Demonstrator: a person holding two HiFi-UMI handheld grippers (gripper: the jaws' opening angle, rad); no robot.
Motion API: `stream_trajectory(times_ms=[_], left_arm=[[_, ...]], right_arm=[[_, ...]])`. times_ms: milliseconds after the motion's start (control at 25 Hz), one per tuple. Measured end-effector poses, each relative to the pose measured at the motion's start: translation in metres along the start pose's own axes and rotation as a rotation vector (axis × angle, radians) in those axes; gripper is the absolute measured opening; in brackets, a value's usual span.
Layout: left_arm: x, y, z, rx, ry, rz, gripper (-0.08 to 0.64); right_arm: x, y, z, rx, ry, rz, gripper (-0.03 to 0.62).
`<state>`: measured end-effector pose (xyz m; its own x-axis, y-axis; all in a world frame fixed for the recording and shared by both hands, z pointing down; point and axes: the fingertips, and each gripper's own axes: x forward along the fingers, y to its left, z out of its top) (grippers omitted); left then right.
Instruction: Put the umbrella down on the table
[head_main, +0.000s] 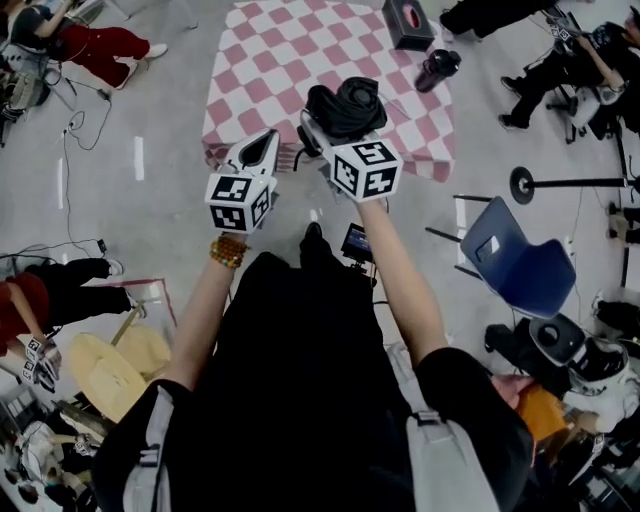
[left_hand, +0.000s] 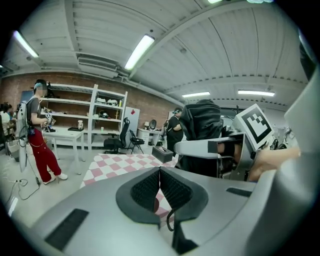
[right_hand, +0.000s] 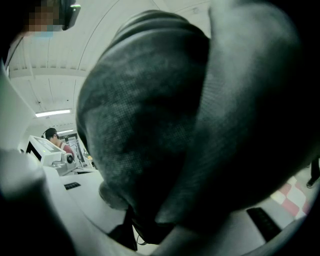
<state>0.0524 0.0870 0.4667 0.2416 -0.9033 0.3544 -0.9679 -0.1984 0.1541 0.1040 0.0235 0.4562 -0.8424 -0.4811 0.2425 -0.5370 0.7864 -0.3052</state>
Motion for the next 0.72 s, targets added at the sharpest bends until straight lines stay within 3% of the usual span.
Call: stream_trajectory(times_ms=[360,720], left_arm=[[0.034,0.015,0.001,-0.016,0.019,0.015,0.014],[0.055,0.042,0.023,-0.002,-0.012,-0.068,0.014]], right_arm=[[0.028,-0.044,0.006,0.012,0.013,0.001,0.198],[0.057,-0.051,0.019,-0.012,0.027,-0.063,0.198]])
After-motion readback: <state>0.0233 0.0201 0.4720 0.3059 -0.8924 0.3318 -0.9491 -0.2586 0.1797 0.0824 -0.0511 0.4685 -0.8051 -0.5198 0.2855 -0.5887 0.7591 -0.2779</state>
